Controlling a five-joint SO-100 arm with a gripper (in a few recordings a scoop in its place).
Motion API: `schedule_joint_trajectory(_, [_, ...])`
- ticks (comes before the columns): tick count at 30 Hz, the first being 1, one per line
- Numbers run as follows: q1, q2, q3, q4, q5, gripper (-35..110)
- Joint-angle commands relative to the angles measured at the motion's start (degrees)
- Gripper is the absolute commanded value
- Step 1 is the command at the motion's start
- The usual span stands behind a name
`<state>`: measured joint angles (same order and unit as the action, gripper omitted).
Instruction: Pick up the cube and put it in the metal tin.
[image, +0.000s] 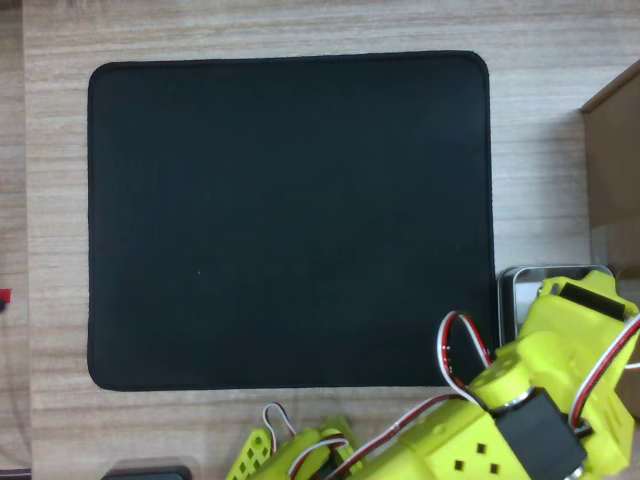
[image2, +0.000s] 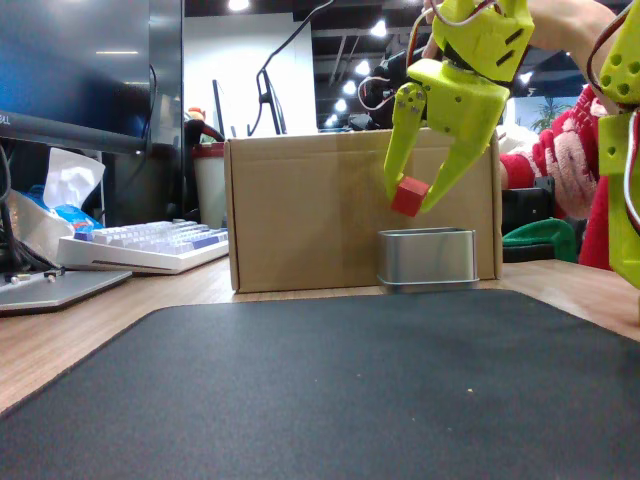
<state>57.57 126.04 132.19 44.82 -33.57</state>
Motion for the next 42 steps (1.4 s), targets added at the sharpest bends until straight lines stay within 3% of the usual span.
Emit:
schedule_joint_trajectory(1, [1.6, -0.1, -1.1, 0.4, -4.4, 0])
schedule_joint_trajectory(8, [3.4, -0.4, -0.8, 0.4, -15.6, 2])
schedule_joint_trajectory(13, [3.3, -0.2, 0.7, 0.0, -16.0, 26])
schedule_joint_trajectory(18, [3.0, 0.1, 1.0, -1.3, -14.8, 27])
schedule_joint_trajectory(28, [-1.8, 1.8, 1.4, -1.6, -5.8, 18])
schedule_joint_trajectory(42, [-21.3, 9.0, -0.1, -1.6, 20.5, 11])
